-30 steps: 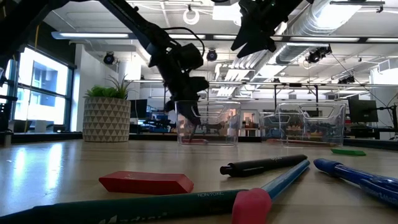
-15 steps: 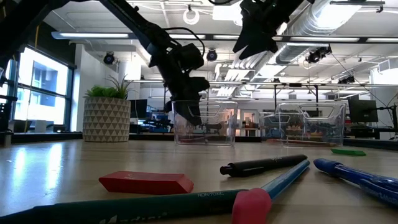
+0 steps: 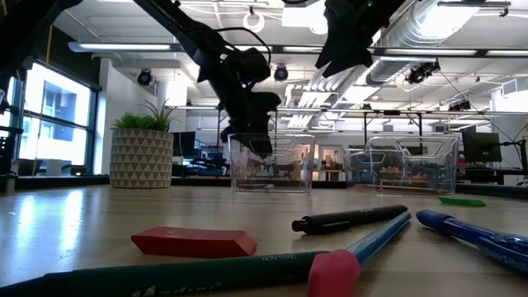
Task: Sort crayons/erasers/pens/pencils in bins
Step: Put the red eraser into the bottom left transparent bin
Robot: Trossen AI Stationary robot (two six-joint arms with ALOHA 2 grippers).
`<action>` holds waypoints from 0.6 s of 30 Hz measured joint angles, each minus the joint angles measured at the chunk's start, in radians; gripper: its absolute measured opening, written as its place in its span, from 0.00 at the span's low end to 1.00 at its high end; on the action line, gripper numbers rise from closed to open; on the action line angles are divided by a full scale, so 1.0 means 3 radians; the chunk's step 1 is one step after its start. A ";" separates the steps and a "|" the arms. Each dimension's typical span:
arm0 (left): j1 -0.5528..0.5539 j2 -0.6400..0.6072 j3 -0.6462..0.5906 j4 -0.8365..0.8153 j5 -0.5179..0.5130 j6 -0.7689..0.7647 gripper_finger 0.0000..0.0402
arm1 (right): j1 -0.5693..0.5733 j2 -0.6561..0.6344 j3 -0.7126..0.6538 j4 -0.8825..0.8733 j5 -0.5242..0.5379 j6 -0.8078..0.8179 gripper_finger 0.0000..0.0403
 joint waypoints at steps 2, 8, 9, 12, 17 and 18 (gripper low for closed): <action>-0.0006 -0.0060 0.0000 0.0051 -0.0017 -0.0001 0.24 | -0.0010 -0.0043 0.0000 -0.0009 0.0000 -0.0028 0.46; 0.0000 -0.0332 0.0000 0.0016 -0.0047 -0.0020 0.24 | -0.0061 -0.0156 0.0000 -0.0169 0.0001 -0.0043 0.46; 0.0000 -0.0387 0.0000 -0.0016 -0.0047 -0.0050 0.24 | -0.0067 -0.0170 0.0000 -0.0213 0.0001 -0.0048 0.46; -0.0013 -0.0554 0.0001 -0.0054 -0.0043 -0.0163 0.23 | -0.0081 -0.0199 0.0000 -0.0334 0.0000 -0.0115 0.46; -0.0120 -0.0806 0.0001 -0.0362 -0.0036 -0.0350 0.23 | -0.0081 -0.0215 0.0000 -0.0519 0.0001 -0.0208 0.46; -0.0152 -0.0856 0.0001 -0.0423 -0.0035 -0.0353 0.23 | -0.0081 -0.0215 0.0000 -0.0555 0.0001 -0.0239 0.46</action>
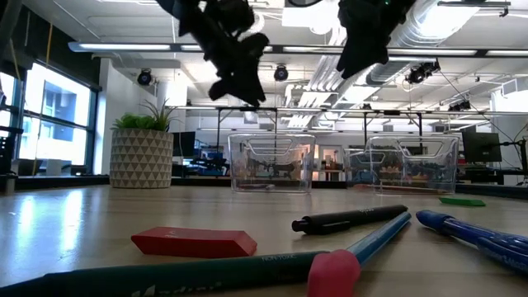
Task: Sort crayons/erasers/pens/pencils in bins
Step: Put the red eraser into the bottom left transparent bin
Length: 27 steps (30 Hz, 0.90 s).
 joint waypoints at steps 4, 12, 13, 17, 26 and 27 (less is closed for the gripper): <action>-0.0175 -0.0175 0.0000 -0.0276 -0.0002 -0.0079 0.23 | 0.0000 0.0000 0.0000 -0.0083 0.0001 -0.0099 0.46; -0.0623 -0.0371 0.0000 -0.0407 -0.0029 -0.0391 0.23 | 0.0000 0.0000 0.0000 -0.0161 0.0001 -0.0230 0.46; -0.0685 -0.0377 0.0000 -0.0411 -0.0029 -0.0449 0.23 | 0.0000 0.0000 0.0000 -0.0184 0.0001 -0.0229 0.46; -0.0932 -0.0390 0.0000 -0.0540 -0.0031 -0.0662 0.23 | 0.0000 0.0001 0.0000 -0.0348 0.0001 -0.0203 0.46; -0.1480 -0.0421 -0.0001 -0.1016 -0.0036 -0.1001 0.23 | 0.0000 0.0001 0.0000 -0.0578 0.0000 0.0138 0.46; -0.1537 -0.0444 -0.0001 -0.1071 -0.0036 -0.1014 0.23 | 0.0000 0.0001 0.0000 -0.0575 0.0000 0.0155 0.46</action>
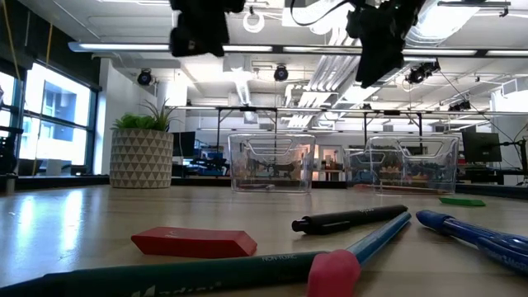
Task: Sort crayons/erasers/pens/pencils in bins
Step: Put the red eraser into the bottom left transparent bin
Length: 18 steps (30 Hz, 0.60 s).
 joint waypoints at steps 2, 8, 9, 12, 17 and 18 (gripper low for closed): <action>-0.0115 -0.0017 0.0003 -0.0059 0.0001 -0.0018 0.23 | 0.0001 0.0000 0.0000 0.0004 0.0000 0.0084 0.46; -0.0463 -0.0166 -0.0001 -0.0345 -0.0126 -0.0141 0.23 | 0.0001 0.0001 0.0000 0.0015 -0.0001 0.0512 0.46; -0.0531 -0.0183 0.0000 -0.0353 -0.0181 -0.0144 0.23 | 0.0001 0.0001 0.0000 0.0016 0.0000 0.0550 0.46; -0.0734 -0.0218 -0.0003 -0.0418 -0.0336 -0.0150 0.23 | 0.0002 0.0003 0.0000 0.0015 0.0033 0.0715 0.46; -0.1051 -0.0231 -0.0001 -0.0434 -0.0510 -0.0028 0.23 | 0.0002 0.0005 0.0000 -0.0012 0.0034 0.1037 0.46; -0.1111 -0.0230 -0.0001 -0.0431 -0.0559 -0.0006 0.23 | 0.0002 0.0006 -0.0001 -0.0015 0.0034 0.1067 0.46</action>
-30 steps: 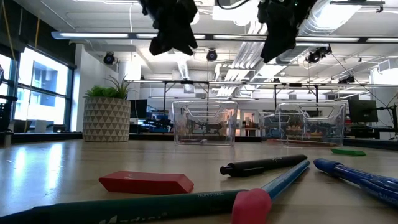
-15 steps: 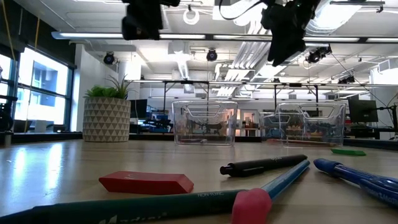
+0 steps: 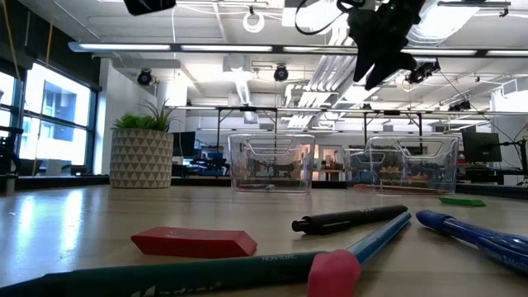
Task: Sort crayons/erasers/pens/pencils in bins
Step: Put the red eraser into the bottom left transparent bin
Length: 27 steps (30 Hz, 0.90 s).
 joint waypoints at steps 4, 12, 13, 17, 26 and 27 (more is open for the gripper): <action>-0.0179 0.0041 0.0000 0.0022 -0.0174 0.0004 0.23 | 0.0000 0.0000 0.0000 0.0001 0.0004 0.0185 0.46; -0.0345 0.0127 0.0006 0.0319 -0.0312 0.0004 0.23 | 0.0000 0.0000 -0.0001 0.0003 0.0214 0.0361 0.46; -0.0350 0.0138 0.0001 0.0324 -0.0312 0.0004 0.23 | 0.0000 0.0000 -0.0001 0.0003 0.0249 0.0361 0.46; -0.0348 0.0190 0.0005 0.0454 -0.0366 0.0002 0.23 | 0.0000 0.0000 -0.0001 0.0003 0.0314 0.0316 0.46; -0.0334 0.0220 0.0001 0.0559 -0.0456 -0.0020 0.31 | 0.0001 0.0000 -0.0003 0.0001 0.0386 0.0295 0.46; -0.0326 0.0220 0.0001 0.0558 -0.0456 -0.0021 0.33 | 0.0000 0.0000 -0.0003 0.0001 0.0400 0.0269 0.46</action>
